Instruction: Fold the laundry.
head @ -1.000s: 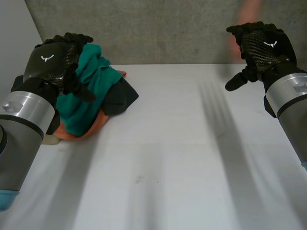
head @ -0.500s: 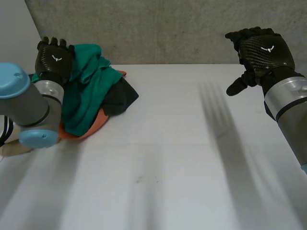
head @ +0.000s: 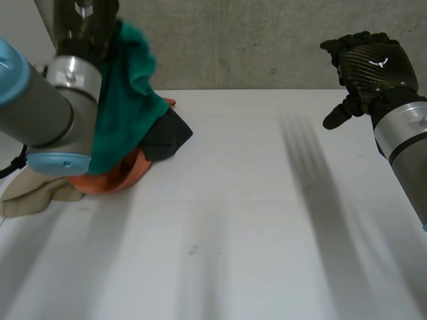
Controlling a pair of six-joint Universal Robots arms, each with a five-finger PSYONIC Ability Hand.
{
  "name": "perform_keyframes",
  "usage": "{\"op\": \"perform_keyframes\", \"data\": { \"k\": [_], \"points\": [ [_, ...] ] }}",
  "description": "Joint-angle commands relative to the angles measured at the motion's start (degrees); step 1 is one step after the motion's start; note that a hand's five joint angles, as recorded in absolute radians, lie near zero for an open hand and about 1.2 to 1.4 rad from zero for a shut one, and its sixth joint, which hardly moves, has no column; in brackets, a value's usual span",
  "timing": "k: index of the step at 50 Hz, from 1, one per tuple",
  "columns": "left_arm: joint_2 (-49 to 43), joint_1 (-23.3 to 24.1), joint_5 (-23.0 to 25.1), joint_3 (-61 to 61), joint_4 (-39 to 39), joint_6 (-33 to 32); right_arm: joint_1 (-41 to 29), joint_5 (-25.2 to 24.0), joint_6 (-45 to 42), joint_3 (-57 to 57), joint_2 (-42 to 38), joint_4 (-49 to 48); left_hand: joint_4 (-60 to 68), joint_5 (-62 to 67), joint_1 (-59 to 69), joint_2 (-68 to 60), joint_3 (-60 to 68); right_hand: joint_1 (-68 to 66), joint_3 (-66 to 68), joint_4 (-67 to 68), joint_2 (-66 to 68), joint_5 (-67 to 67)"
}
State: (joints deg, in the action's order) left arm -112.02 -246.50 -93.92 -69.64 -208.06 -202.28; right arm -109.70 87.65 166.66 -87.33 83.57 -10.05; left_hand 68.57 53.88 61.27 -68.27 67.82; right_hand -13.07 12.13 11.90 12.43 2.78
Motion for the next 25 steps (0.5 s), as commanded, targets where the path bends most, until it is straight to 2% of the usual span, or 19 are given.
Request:
{"op": "perform_keyframes", "data": {
  "k": [1,7,12,14,15,18,22,25],
  "points": [
    [9.54,9.98,1.89,-1.28,8.01,14.27,0.19,0.07,0.07,0.93,0.10,0.99,11.43,16.12,18.73,-11.73,12.18,3.07,-2.13,-1.90,-2.43,-2.78],
    [2.09,17.53,8.13,-2.43,14.60,15.43,1.77,0.07,0.07,2.34,0.19,4.24,11.43,16.12,18.73,-11.73,12.18,3.07,-2.13,-1.90,-2.43,-2.78],
    [-6.19,18.87,8.40,-1.29,19.44,12.88,2.65,0.07,0.07,3.31,0.19,5.39,11.43,16.12,18.73,-11.73,12.18,3.07,-2.13,-1.90,-2.43,-2.78],
    [-8.04,18.87,8.23,-0.85,20.93,10.95,3.18,0.07,0.07,3.48,0.19,5.74,-1.25,3.44,6.04,0.96,-0.51,3.07,-2.13,-1.90,-2.43,-2.78],
    [-9.17,18.87,8.23,-0.24,22.33,8.77,3.35,0.07,0.07,3.66,0.19,6.00,-13.48,-8.80,-6.19,13.19,-12.74,3.07,-2.13,-1.90,-2.43,-2.78],
    [-9.63,19.13,8.05,0.47,23.49,5.85,3.88,0.07,-0.20,4.53,0.10,7.67,-23.50,-18.82,-16.21,23.21,-22.76,3.07,-2.13,-1.90,-2.43,-2.78],
    [-7.62,19.04,7.09,0.12,23.75,4.70,4.23,-0.11,-2.65,5.94,0.10,11.70,-45.51,-40.82,-38.21,45.21,-44.76,3.07,-2.13,-1.90,-2.43,-2.78],
    [-4.27,19.04,5.95,-0.93,23.75,4.70,4.06,-0.63,-5.37,6.73,-0.07,14.87,-51.77,-47.09,-44.48,51.48,-51.03,3.07,-2.13,-1.90,-2.43,-2.78]
  ]
}}
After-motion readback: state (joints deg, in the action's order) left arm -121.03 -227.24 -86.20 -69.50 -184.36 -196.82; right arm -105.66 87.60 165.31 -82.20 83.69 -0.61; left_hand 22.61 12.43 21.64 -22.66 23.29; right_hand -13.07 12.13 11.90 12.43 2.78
